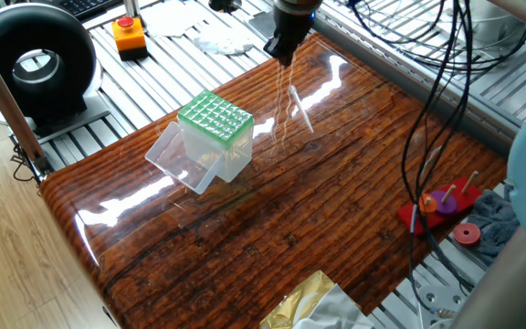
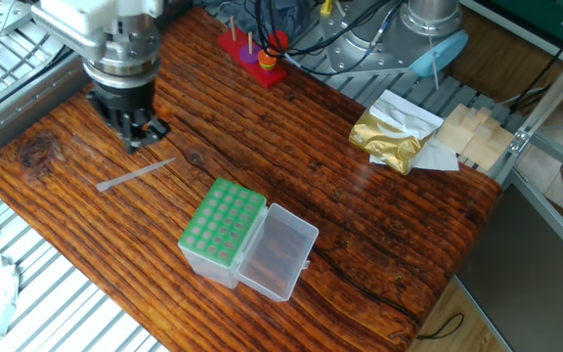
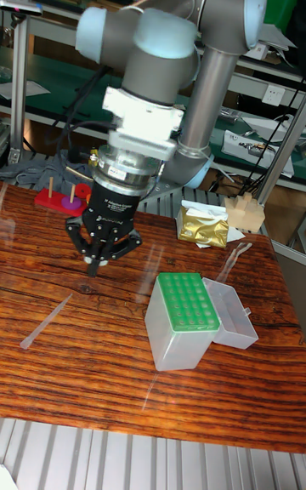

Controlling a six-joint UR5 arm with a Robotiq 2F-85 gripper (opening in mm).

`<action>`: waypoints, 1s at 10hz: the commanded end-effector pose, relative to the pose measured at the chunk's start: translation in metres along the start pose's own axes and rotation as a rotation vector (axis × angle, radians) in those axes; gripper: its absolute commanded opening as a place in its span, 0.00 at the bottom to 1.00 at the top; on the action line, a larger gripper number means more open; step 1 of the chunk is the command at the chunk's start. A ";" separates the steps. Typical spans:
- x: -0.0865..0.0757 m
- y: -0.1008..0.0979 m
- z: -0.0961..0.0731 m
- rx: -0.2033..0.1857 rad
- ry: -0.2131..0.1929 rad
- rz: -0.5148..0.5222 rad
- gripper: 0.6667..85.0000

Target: Insert a large pipette tip into the holder for large pipette tips

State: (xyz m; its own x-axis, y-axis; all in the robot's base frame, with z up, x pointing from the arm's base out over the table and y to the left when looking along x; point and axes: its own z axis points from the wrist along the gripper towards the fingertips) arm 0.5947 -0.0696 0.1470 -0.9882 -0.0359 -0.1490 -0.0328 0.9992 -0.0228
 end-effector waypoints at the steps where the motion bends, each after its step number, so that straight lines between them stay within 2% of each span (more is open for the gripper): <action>1: 0.022 0.022 0.004 -0.100 0.098 0.210 0.00; 2: 0.021 0.015 0.010 -0.071 0.102 0.213 0.00; 3: 0.022 0.017 0.015 -0.074 0.119 0.231 0.00; 4: 0.027 0.024 0.020 -0.092 0.154 0.261 0.00; 5: 0.034 0.020 0.026 -0.073 0.189 0.247 0.00; 7: 0.063 0.018 0.030 -0.053 0.315 0.231 0.00; 8: 0.062 0.017 0.032 -0.052 0.315 0.216 0.00; 10: 0.053 0.023 0.035 -0.075 0.281 0.239 0.00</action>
State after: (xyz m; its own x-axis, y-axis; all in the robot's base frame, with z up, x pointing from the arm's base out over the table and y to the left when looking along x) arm 0.5477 -0.0550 0.1082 -0.9768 0.1791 0.1170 0.1841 0.9823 0.0333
